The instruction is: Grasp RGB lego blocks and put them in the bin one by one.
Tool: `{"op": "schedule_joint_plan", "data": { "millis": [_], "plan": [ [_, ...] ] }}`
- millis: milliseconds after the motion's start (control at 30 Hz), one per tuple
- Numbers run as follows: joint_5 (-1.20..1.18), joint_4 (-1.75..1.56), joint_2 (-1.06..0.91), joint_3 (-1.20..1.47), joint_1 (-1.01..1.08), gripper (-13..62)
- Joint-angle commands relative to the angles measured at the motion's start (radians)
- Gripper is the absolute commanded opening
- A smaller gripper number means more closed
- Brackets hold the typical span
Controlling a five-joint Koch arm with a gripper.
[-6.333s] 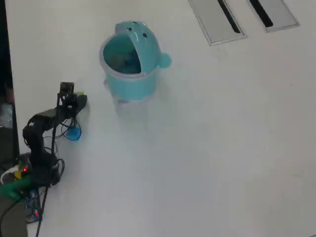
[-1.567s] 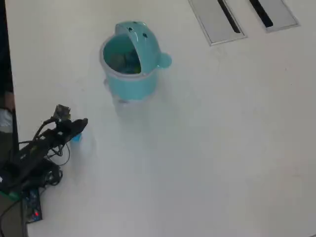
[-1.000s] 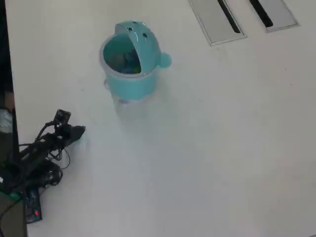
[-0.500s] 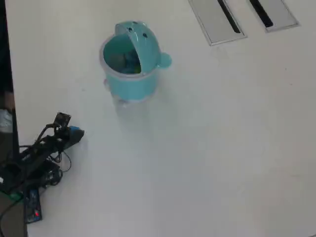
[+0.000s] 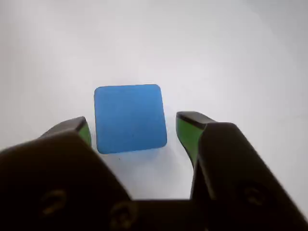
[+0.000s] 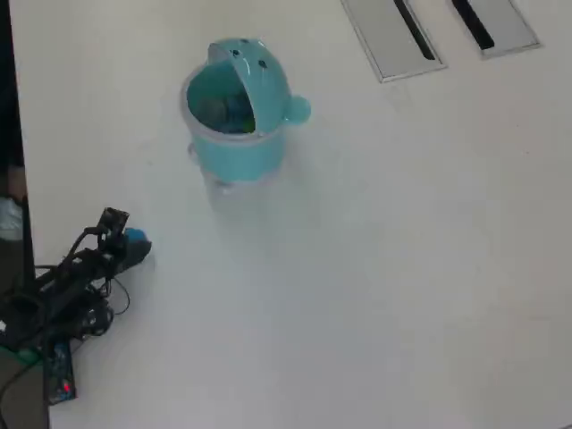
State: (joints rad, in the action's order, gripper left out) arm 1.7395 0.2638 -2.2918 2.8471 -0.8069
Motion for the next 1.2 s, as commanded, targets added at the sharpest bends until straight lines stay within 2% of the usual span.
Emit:
{"op": "schedule_joint_plan", "data": {
  "millis": [0, 233, 333, 500, 533, 600, 700, 900, 1167],
  "plan": [
    [0.003, 0.003, -0.078, -0.048, 0.0, 30.8],
    [0.006, 0.008, -0.078, -0.051, -0.006, 26.4],
    [0.003, 0.0, -0.078, -0.086, -0.008, 22.7],
    [-0.018, -0.038, -0.077, -0.189, -0.015, 21.0],
    [-0.063, -0.046, -0.077, -0.261, -0.044, 17.2],
    [-0.097, -0.046, -0.075, -0.301, -0.081, 14.8],
    [-0.114, -0.005, -0.077, -0.301, -0.133, 15.5],
    [-0.071, -0.014, -0.075, -0.212, -0.12, 25.7],
    [-0.048, 0.038, -0.074, -0.201, -0.06, 26.4]
  ]
}}
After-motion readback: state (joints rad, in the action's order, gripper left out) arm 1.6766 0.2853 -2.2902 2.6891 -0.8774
